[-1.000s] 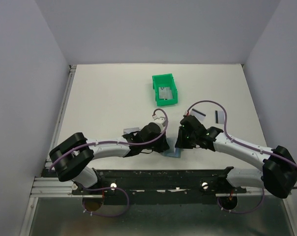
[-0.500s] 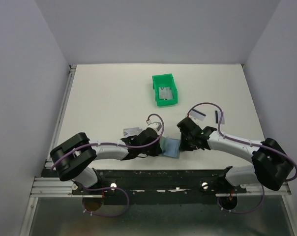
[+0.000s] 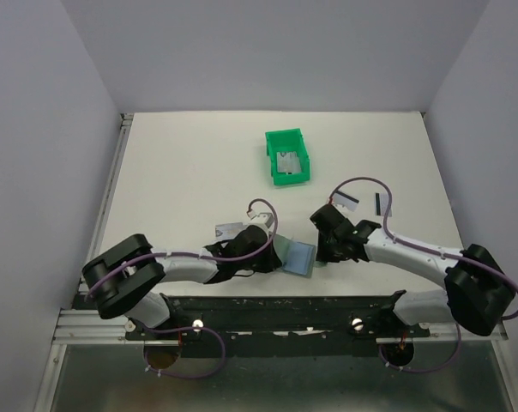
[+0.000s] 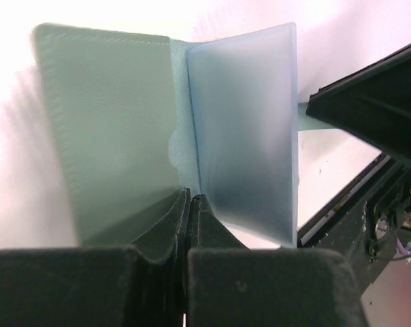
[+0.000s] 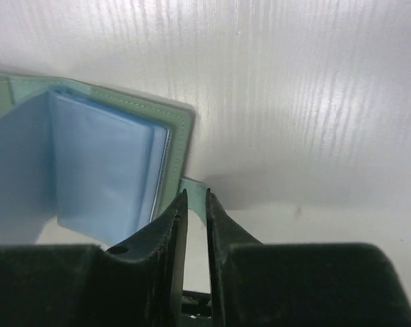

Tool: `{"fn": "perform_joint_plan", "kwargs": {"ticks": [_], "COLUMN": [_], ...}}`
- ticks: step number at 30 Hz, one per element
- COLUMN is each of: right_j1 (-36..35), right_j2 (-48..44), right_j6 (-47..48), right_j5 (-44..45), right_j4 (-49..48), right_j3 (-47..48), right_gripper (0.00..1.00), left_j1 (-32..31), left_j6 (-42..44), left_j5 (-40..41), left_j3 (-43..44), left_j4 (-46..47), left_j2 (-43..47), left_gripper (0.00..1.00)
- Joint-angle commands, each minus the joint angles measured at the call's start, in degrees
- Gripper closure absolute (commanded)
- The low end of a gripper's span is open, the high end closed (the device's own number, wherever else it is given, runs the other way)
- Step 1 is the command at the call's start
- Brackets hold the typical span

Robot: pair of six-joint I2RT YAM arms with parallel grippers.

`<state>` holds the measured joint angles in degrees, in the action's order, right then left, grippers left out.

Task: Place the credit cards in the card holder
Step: Open the card holder at the center of the board.

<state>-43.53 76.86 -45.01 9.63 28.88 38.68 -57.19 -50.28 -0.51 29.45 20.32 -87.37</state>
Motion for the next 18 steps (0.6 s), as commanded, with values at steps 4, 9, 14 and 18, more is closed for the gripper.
{"fn": "perform_joint_plan", "kwargs": {"ticks": [4,9,14,18], "right_j1": [0.2,0.11,0.2,0.2], "right_j2": [-13.13,-13.67,-10.95,-9.71], "right_j6": [5.19,9.76,12.23,14.94], "right_j5": [6.98,5.84,2.69,-2.14], "right_j4": [5.13,5.39,4.26,1.89], "right_j3": [4.38,8.25,10.98,13.0], "right_gripper": [0.69,0.6,0.56,0.54], "left_j1": [0.76,7.6,17.0,21.24], "left_j6": [7.03,6.78,2.65,0.1], "left_j5": [10.61,13.96,13.97,12.38], "left_j3": [3.76,3.42,2.02,-0.27], "left_j4": [-16.08,-24.08,-32.08,-33.15], "left_j2": [20.37,29.53,29.98,28.31], "left_gripper": [0.92,0.78,0.61,0.6]}}
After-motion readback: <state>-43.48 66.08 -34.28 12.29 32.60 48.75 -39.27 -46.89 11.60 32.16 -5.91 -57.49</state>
